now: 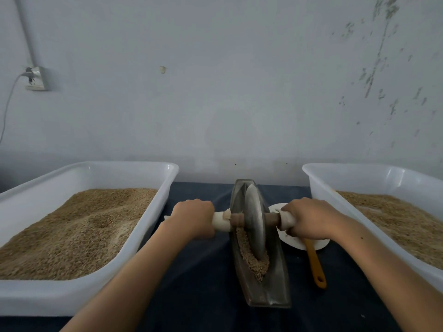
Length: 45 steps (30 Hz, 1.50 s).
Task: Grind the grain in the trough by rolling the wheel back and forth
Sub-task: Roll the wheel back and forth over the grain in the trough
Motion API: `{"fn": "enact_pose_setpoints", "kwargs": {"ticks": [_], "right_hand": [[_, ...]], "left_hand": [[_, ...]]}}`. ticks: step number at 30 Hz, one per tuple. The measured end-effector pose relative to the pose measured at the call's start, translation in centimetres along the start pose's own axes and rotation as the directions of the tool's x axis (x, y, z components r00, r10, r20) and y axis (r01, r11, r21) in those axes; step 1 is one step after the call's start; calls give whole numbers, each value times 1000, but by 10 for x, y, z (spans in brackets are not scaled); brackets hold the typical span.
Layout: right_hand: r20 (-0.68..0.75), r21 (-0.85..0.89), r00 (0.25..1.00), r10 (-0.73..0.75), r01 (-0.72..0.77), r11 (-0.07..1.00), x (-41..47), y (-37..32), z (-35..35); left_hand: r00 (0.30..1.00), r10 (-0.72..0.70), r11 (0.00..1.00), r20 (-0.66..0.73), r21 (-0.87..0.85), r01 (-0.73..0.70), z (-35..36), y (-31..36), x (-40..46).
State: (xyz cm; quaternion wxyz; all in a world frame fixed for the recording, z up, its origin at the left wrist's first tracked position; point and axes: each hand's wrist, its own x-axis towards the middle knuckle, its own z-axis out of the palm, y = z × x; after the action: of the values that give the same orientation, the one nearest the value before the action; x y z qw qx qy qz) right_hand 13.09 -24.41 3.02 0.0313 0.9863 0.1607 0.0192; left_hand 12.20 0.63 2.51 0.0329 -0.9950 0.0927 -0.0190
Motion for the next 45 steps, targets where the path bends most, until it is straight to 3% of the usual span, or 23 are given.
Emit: {"fn": "enact_pose_setpoints", "kwargs": {"ticks": [6, 9, 12, 17, 21, 23, 29, 32, 35, 41, 45], "right_hand": [[-308, 15, 950, 59, -57, 998, 4, -3, 18], [-389, 10, 919, 60, -61, 998, 6, -4, 22], [-348, -24, 937, 40, -51, 998, 6, -3, 19], [-106, -53, 994, 10, -15, 998, 4, -2, 3], [-9, -12, 1000, 12, -12, 1000, 3, -1, 0], [-31, -9, 999, 15, -15, 1000, 2, -1, 2], [-304, -36, 952, 33, -46, 998, 3, -3, 16], [-375, -33, 927, 31, -47, 998, 2, -3, 22], [-334, -23, 942, 24, -34, 999, 0, -3, 20], [-43, -15, 999, -2, 1, 1000, -4, -3, 0], [43, 9, 999, -2, 2, 1000, -6, -3, -5]], "left_hand": [[957, -30, 998, -290, 50, 47, 12, 8, 7], [939, -32, 998, -342, 36, 47, 17, 8, 9], [957, -26, 999, -288, 22, 34, 16, 4, 9], [998, -7, 1000, -56, 16, 8, 6, 1, 7], [1000, 3, 1000, -25, 24, -2, 3, 0, 6], [998, 2, 1000, -62, 28, 0, 5, 1, 6], [973, -9, 999, -231, 45, 19, 10, 5, 8], [959, -6, 999, -283, 47, 20, 12, 6, 7], [969, -10, 998, -248, 56, 25, 12, 5, 6], [999, 5, 1000, -52, 31, -4, 4, 1, 3], [1000, 16, 1000, -4, 25, -16, 2, -1, 3]]}}
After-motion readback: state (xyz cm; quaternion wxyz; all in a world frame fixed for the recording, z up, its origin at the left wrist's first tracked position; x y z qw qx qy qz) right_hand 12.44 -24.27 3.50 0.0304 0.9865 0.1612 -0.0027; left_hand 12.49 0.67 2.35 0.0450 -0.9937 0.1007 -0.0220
